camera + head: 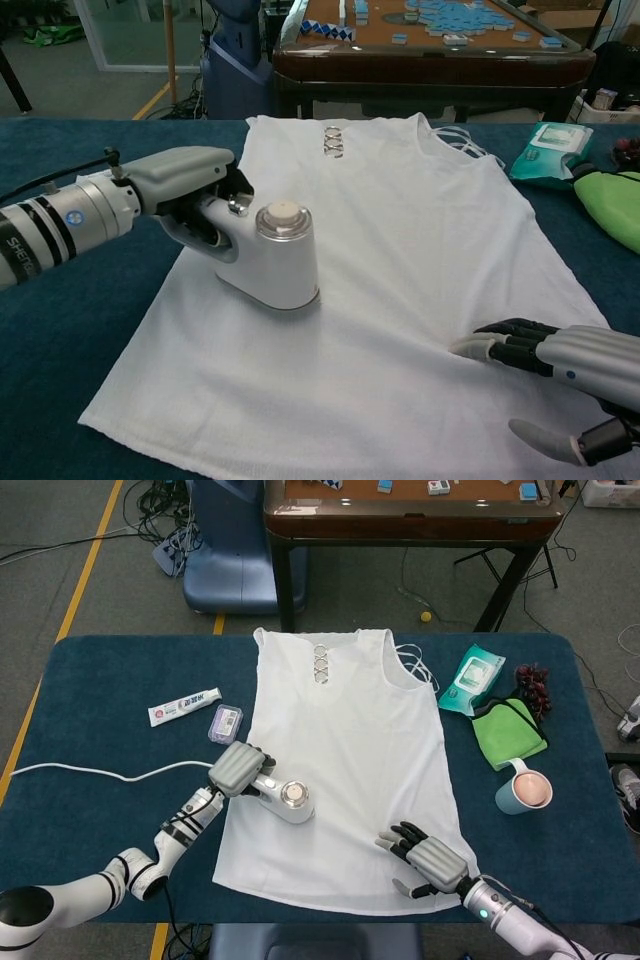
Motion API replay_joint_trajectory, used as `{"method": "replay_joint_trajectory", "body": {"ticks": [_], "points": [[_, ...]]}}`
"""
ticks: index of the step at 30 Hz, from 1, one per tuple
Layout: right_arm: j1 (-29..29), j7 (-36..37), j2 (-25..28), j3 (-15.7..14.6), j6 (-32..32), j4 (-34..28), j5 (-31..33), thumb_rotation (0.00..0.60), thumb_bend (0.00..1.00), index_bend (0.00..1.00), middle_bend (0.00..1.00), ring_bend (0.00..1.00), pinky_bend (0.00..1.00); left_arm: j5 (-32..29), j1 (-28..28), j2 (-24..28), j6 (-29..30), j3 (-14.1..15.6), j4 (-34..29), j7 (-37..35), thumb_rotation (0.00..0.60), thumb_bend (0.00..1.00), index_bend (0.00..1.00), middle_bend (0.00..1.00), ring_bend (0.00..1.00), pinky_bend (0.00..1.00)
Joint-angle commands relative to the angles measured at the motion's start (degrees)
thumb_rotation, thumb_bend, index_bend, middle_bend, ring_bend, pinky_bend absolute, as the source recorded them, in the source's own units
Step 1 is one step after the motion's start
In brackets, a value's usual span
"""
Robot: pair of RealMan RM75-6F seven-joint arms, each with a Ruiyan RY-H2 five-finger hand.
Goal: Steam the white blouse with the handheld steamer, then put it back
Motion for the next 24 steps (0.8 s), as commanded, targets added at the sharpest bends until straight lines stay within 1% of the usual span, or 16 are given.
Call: {"method": "replay_joint_trajectory", "body": {"ticks": [1,6,11,24], "points": [[0.05,0.26,-0.08,0.0,-0.1,0.22,0.01,0.302,0.48,0.0,0.1,0.0,0.0,-1.32,-0.83,-2.43,-1.2,-0.88,3.78,-0.58,0.6,0.25,0.82,0.68,0.58,0.57],[0.26,0.6,-0.17,-0.03,-0.35,0.46,-0.1,0.302,0.48,0.0,0.1,0.0,0.0,-1.49,-0.54,-3.34,-1.81,-0.17,6.17,-1.34,0.6,0.25,0.82,0.68,0.58,0.57],[0.47,0.64,-0.18,-0.03,-0.55,0.43,-0.23,0.304,0.48,0.0,0.1,0.0,0.0,-0.25,0.23,-3.04,-1.1,1.47,6.07,-1.46,0.6,0.25,0.82,0.68,0.58,0.57],[0.37,-0.29,-0.21,-0.2,-0.54,-0.27,-0.31,0.306,0.48,0.0,0.1,0.0,0.0,4.28,2.33,0.77,3.05,5.38,-0.28,-0.19,0.6,0.25,0.82,0.68,0.58,0.57]]}}
